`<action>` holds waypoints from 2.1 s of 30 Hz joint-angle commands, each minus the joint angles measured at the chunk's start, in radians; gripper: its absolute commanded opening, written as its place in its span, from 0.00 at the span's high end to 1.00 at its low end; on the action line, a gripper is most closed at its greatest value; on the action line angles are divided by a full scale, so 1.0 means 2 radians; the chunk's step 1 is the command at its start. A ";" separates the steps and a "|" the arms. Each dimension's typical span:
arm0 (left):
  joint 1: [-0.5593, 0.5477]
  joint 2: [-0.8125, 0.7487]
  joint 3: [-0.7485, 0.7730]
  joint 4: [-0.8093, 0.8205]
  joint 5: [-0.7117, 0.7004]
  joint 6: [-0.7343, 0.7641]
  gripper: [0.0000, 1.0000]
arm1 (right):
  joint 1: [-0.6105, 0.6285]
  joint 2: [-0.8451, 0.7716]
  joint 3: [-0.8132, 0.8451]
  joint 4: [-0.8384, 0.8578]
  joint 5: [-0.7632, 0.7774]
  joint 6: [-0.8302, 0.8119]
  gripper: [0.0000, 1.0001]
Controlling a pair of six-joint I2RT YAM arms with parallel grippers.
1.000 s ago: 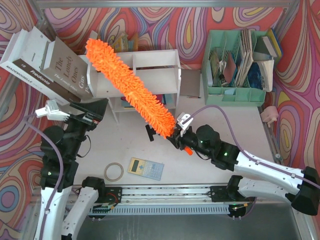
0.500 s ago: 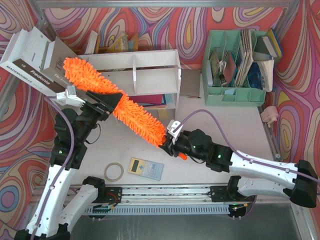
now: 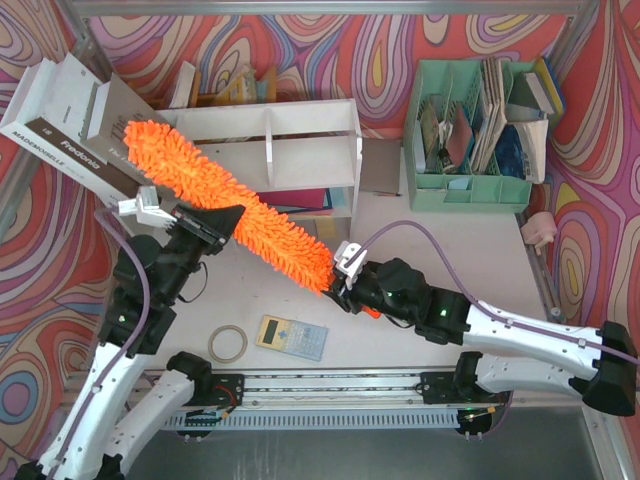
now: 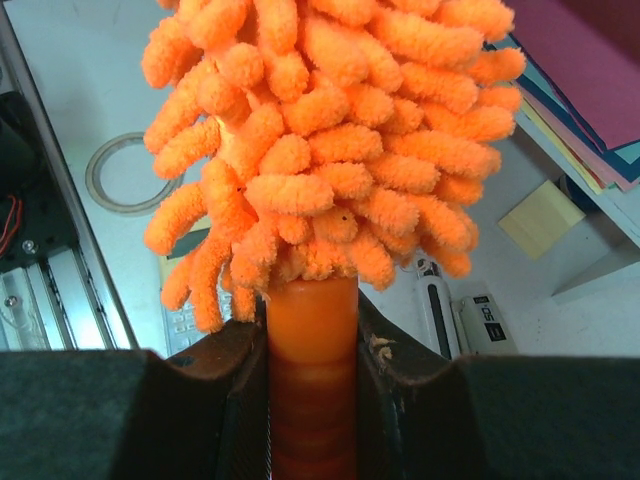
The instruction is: Dust the bookshelf with a duster
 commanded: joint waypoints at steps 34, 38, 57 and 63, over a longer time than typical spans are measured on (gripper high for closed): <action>-0.072 -0.195 -0.111 -0.178 -0.331 -0.175 1.00 | -0.001 -0.097 -0.005 0.000 0.157 0.004 0.39; -0.072 -0.203 -0.147 -0.168 -0.352 -0.196 1.00 | -0.001 -0.101 -0.001 -0.002 0.190 0.007 0.35; -0.065 -0.108 -0.207 -0.113 -0.300 -0.179 1.00 | -0.001 -0.083 0.003 0.003 0.265 0.042 0.01; -0.038 -0.082 -0.229 -0.103 -0.266 -0.195 1.00 | -0.001 -0.079 0.001 0.004 0.279 0.047 0.01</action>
